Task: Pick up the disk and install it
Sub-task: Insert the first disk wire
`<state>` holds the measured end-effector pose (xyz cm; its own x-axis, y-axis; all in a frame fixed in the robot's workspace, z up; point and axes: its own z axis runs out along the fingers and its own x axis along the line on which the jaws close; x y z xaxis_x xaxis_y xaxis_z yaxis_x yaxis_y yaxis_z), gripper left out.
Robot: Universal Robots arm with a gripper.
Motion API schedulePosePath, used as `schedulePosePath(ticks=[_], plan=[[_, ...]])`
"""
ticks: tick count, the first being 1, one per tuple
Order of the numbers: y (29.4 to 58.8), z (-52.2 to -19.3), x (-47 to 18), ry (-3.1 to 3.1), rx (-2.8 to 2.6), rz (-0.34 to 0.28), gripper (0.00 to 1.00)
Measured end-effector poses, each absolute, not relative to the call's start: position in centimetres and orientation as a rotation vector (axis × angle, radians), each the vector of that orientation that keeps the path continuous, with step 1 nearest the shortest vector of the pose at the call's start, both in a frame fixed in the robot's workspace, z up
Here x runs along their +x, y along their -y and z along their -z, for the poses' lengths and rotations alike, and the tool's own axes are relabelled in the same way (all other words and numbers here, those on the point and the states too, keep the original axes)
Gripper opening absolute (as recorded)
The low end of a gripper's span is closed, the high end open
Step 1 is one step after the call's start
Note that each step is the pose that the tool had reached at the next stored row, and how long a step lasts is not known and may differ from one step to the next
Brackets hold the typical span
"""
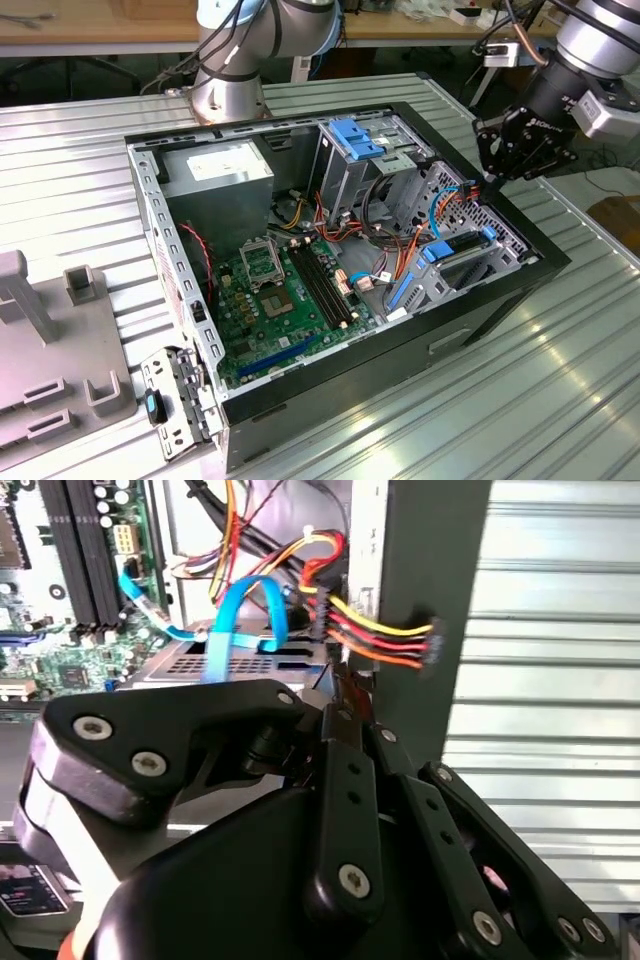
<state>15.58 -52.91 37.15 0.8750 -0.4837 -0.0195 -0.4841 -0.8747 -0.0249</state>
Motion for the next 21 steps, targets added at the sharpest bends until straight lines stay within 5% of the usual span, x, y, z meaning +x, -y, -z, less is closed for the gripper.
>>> schedulePosePath(ticks=[21], plan=[[52.10,-37.18,16.99,-0.367,-3.093,-0.024,0.11]])
